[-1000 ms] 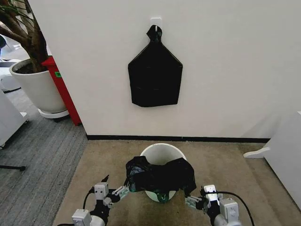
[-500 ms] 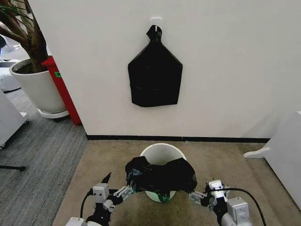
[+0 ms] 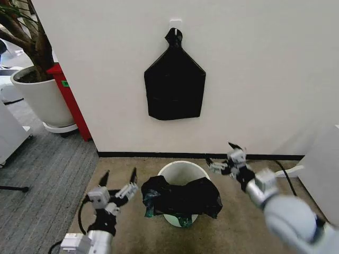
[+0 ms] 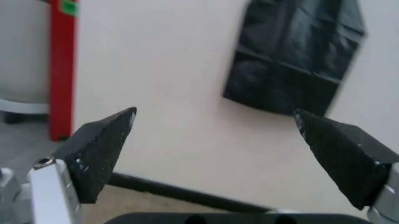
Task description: Place the garbage bag over the trash bin.
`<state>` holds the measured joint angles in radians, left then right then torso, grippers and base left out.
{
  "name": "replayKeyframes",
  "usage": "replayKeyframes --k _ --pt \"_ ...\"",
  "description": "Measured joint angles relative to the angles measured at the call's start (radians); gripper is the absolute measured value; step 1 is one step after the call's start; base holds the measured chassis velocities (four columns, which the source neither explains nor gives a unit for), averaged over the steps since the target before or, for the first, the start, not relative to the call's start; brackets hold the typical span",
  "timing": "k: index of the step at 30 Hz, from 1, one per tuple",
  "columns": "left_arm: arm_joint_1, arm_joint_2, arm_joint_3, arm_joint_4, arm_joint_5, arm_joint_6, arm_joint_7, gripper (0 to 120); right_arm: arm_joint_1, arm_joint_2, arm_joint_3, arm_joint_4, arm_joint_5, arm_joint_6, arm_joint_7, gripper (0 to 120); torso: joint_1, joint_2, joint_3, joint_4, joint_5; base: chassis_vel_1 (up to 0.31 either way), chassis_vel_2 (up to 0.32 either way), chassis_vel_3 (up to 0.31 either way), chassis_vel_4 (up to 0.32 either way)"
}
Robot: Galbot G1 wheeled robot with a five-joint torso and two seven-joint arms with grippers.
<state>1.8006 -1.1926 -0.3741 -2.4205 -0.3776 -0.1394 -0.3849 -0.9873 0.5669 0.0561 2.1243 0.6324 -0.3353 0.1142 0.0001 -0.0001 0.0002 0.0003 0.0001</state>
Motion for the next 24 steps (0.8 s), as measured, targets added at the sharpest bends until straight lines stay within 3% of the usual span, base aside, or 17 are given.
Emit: replayKeyframes --k 1,5,7,11,14,16,20,24 --pt "0.000 0.000 0.000 0.000 0.000 0.000 0.000 100 0.000 0.000 0.000 0.000 0.000 0.000 0.000 100 0.000 0.000 0.000 0.0000 0.0000 0.000 0.000 0.000 0.000" --pt "-0.032 -0.044 -0.095 0.018 -0.024 0.063 -0.009 100 0.322 0.006 -0.265 -0.110 -0.003 -0.109 -0.094 100 0.000 0.000 0.000 0.0000 0.0003 0.000 0.000 0.000 0.000" --pt "-0.038 -0.046 -0.114 0.027 -0.031 0.079 -0.012 100 0.374 0.016 -0.309 -0.127 -0.006 -0.136 -0.100 100 0.000 0.000 0.000 -0.0003 -0.0010 0.000 0.000 0.000 0.000" --pt "-0.063 -0.019 -0.205 0.068 -0.114 0.158 -0.026 99 0.599 0.085 -0.558 -0.208 -0.010 -0.259 -0.105 100 0.000 0.000 0.000 -0.0003 -0.0001 0.000 0.000 0.000 0.000" --pt "-0.066 0.004 -0.223 0.082 -0.145 0.170 -0.027 100 0.697 0.140 -0.680 -0.256 -0.002 -0.317 -0.102 100 0.000 0.000 0.000 -0.0002 0.0000 0.000 0.000 0.000 0.000" --pt "-0.065 0.007 -0.224 0.084 -0.149 0.170 -0.027 100 0.712 0.150 -0.698 -0.266 -0.002 -0.323 -0.101 100 0.000 0.000 0.000 -0.0003 0.0003 0.000 0.000 0.000 0.000" --pt "-0.059 0.000 -0.215 0.092 -0.152 0.171 -0.026 99 0.842 0.206 -0.874 -0.371 -0.004 -0.332 -0.123 100 0.000 0.000 0.000 -0.0003 0.0001 0.000 0.000 0.000 0.000" --pt "-0.054 -0.009 -0.204 0.099 -0.141 0.168 -0.024 99 0.915 0.227 -0.960 -0.406 0.036 -0.339 -0.130 100 0.000 0.000 0.000 -0.0005 -0.0002 0.000 0.000 0.000 0.000"
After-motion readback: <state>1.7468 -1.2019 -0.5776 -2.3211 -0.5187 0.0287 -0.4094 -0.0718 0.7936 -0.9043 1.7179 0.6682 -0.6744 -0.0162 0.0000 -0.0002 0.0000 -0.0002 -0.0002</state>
